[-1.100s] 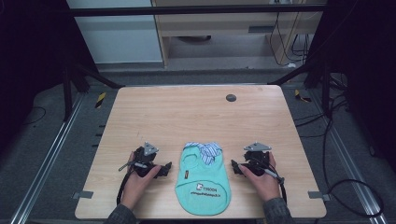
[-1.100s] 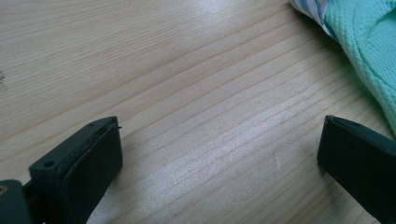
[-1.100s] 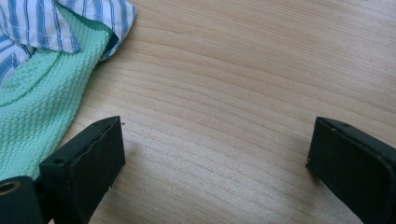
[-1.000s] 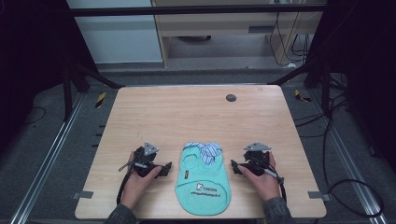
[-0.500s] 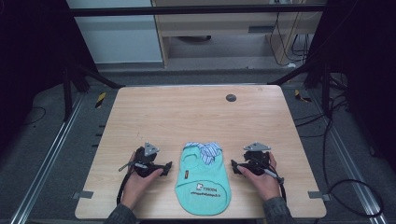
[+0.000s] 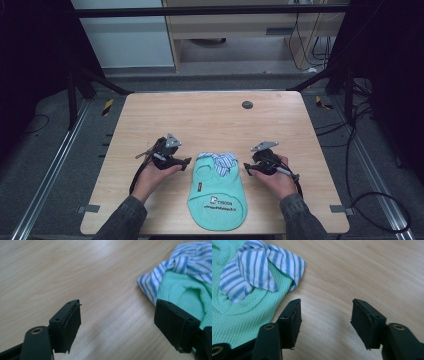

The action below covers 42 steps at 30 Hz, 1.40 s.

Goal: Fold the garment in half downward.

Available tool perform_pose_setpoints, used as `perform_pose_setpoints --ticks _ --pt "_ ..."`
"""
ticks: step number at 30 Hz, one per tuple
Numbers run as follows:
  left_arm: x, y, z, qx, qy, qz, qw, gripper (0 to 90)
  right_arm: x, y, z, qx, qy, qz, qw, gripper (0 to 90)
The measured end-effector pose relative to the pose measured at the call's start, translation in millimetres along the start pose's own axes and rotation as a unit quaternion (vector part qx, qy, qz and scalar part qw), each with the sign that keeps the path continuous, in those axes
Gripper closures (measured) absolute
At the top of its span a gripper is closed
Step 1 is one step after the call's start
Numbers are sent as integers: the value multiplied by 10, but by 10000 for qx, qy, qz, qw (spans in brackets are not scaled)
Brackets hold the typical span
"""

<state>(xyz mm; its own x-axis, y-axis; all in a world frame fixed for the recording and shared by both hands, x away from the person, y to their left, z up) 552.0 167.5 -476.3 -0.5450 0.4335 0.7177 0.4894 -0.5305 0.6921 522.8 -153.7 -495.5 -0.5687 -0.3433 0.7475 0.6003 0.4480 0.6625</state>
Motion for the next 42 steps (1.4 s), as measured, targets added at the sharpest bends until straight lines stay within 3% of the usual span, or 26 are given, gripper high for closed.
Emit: perform_pose_setpoints --ticks 6,9,11,17,19,24,29,33,42 --pt "-99 239 103 84 -77 -5 9999 283 -21 180 -59 122 162 111 9997 544" --pt "-177 361 159 220 -267 69 9994 292 -27 326 -75 164 267 34 9995 642" --pt "-194 386 168 291 -308 45 9991 305 -42 393 -59 193 348 54 9992 662" --pt "-232 493 180 417 -281 76 9987 313 -153 538 -21 256 545 75 9982 759" --pt "-233 531 167 574 -246 3 9980 339 -198 559 -15 163 603 86 9980 776" --pt "-268 557 128 667 -276 -4 9974 373 -262 602 12 149 652 66 9977 778" --pt "-390 520 -32 385 -368 342 9980 356 -318 658 66 64 688 4 9976 738" --pt "-480 467 -65 407 -358 469 9974 321 -364 652 78 5 699 113 9975 675" --pt "-511 370 -88 453 -461 551 9964 295 -434 636 139 110 729 220 9970 659"
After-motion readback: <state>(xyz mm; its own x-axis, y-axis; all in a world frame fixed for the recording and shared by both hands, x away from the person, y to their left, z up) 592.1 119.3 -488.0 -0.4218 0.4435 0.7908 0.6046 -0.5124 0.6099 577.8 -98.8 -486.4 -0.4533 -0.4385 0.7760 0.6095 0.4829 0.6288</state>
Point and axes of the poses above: each handheld gripper's, and its own axes: x roughly backward along the jaws, y roughly out of its top, z roughly to its left, the point moved 2 cm from there along -x, roughly forward along the jaws
